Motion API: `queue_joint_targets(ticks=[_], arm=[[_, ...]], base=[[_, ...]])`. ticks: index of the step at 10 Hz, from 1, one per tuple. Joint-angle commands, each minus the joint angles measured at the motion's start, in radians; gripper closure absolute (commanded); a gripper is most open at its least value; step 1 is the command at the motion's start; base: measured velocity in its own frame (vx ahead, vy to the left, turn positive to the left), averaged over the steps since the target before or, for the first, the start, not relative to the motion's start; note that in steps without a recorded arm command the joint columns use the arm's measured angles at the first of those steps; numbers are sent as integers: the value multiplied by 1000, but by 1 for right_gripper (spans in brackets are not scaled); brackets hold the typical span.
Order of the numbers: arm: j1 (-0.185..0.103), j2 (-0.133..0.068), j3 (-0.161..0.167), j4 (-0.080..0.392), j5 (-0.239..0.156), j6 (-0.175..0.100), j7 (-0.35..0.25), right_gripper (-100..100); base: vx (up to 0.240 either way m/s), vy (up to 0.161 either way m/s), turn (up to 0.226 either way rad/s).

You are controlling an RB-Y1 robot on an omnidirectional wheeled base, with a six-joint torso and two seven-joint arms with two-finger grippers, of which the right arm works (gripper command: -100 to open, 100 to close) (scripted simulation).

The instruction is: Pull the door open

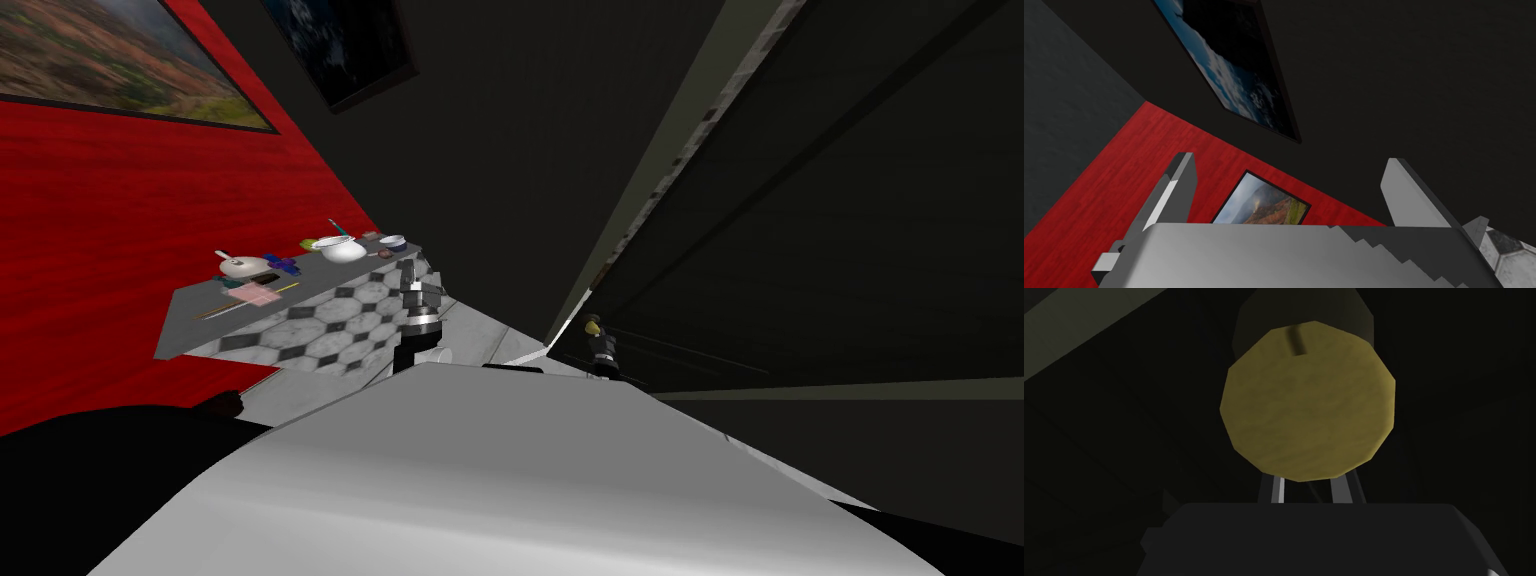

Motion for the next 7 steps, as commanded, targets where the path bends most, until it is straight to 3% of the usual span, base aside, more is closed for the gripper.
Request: queue_joint_targets(ticks=[1,3,6,7], arm=[[-9,8,6,-28,-6,-1,-22,100],[-9,8,6,4,-6,-1,-22,100],[-9,8,6,-28,-6,-1,-22,100],[-8,9,10,-31,-22,3,-63,100]], base=[[-43,-18,45],[-9,-2,-2],[0,4,-10],[-37,-18,112]])
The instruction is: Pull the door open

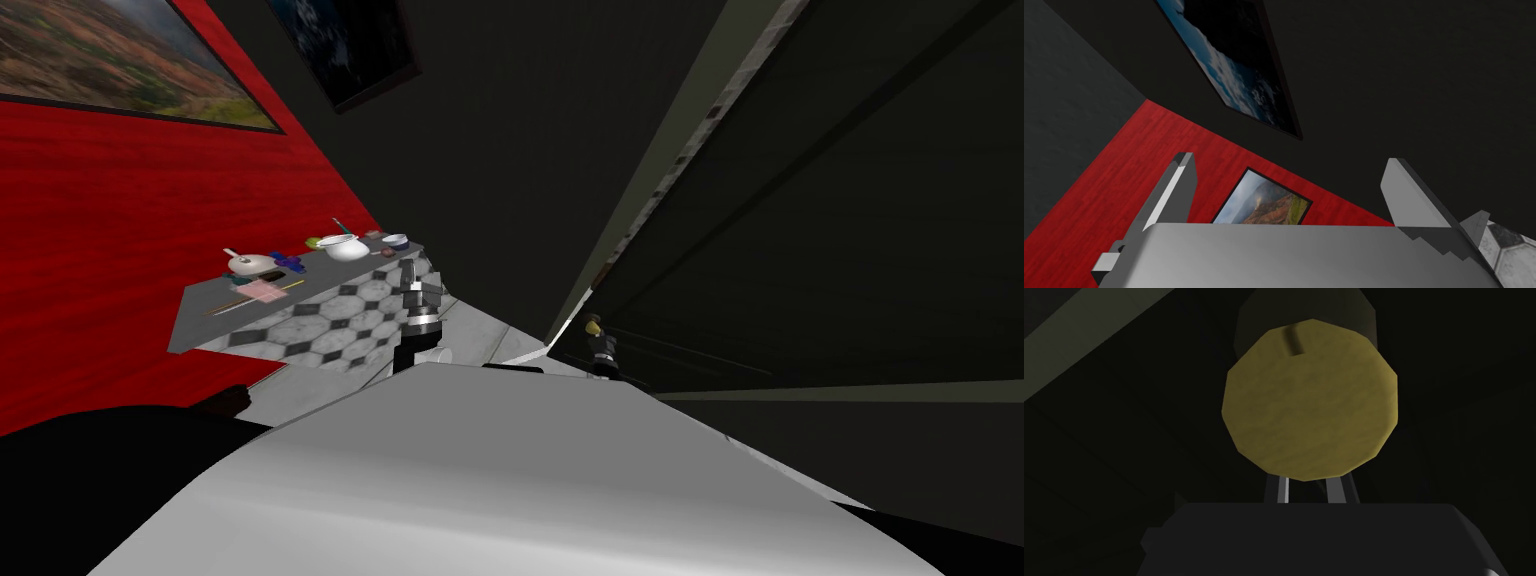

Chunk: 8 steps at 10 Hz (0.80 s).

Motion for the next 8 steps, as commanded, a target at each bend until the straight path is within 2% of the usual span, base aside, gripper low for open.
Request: queue_joint_targets(ticks=[1,6,8], arm=[[-16,6,11,-14,-19,-11,-50,100],[-15,7,18,-20,-51,-3,-150,100],[-14,8,24,-26,-82,5,-214,100]], base=[[-76,-32,150],[-48,-13,61],[-63,-25,109]])
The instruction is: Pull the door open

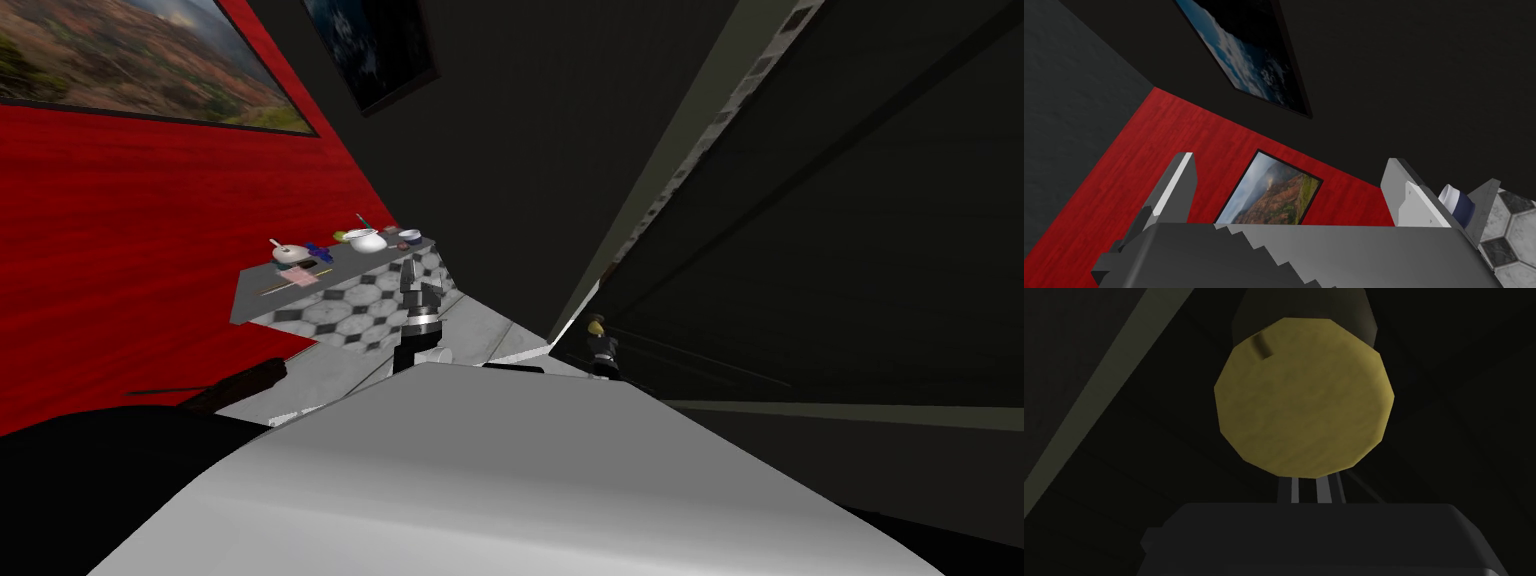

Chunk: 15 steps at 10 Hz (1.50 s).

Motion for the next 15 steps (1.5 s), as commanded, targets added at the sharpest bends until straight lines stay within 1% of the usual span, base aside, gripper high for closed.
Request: queue_joint_targets(ticks=[1,2,3,4,5,9,10,11,13,14,15], arm=[[-35,4,10,20,-3,-26,-46,100],[-35,5,13,17,-18,-23,-75,100],[-35,5,13,17,-18,-23,-86,100],[-34,5,16,15,-32,-19,-119,100],[-35,15,21,46,-47,-11,-143,-100],[-38,38,36,18,-85,0,-219,-100],[-38,38,36,18,-85,0,-219,-100],[-39,45,41,9,-96,3,-242,-100],[-39,45,41,9,-96,3,-242,-100],[-41,59,50,-8,-120,10,-290,-100],[-41,59,50,-8,-120,10,-291,-100]], base=[[-59,-18,55],[-53,-10,85],[-42,-6,29],[-47,-1,88],[-84,-18,16],[-115,-24,-21],[-70,-9,-3],[-49,2,-5],[-15,6,7],[-62,-10,7],[-63,-10,25]])
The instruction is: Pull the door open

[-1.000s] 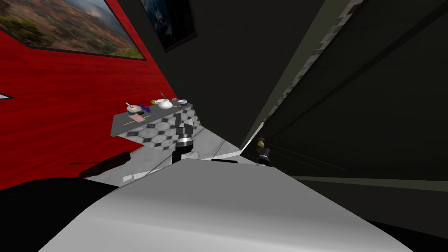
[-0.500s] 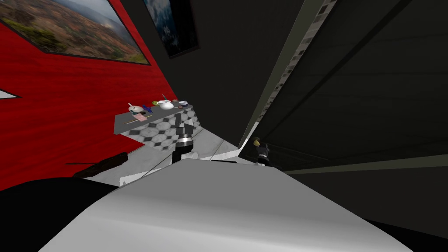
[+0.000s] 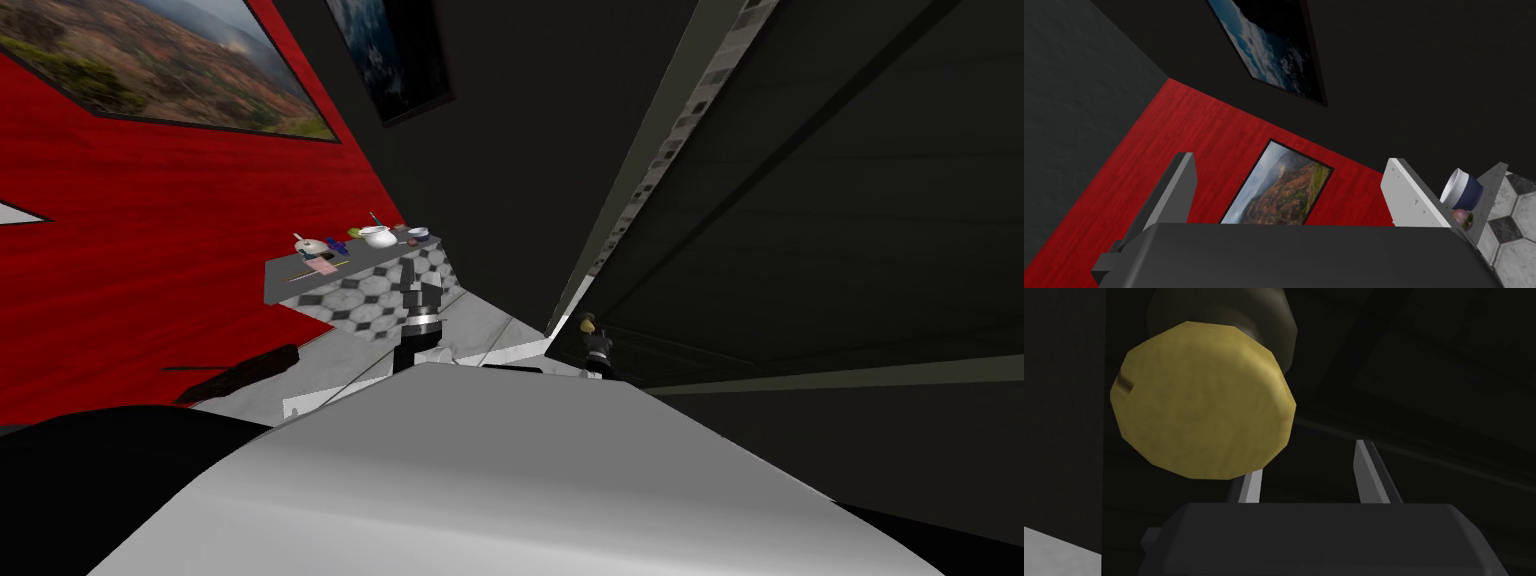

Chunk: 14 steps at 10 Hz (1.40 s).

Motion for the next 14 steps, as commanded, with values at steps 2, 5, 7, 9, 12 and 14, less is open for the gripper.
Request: queue_joint_targets(ticks=[2,5,7,9,12,14], arm=[[-20,25,22,-15,-8,-2,-38,-100],[-21,39,31,-33,-33,5,-87,-100],[-22,47,36,-42,-45,9,-111,-100],[-24,60,45,-59,-67,15,-157,-100],[-26,77,57,-80,-96,23,-214,-100],[-27,85,62,-90,-109,27,-242,-100]], base=[[-60,3,-1],[-73,-5,8],[-52,-7,17],[-61,-8,16],[-79,-2,3],[-83,-19,-2]])
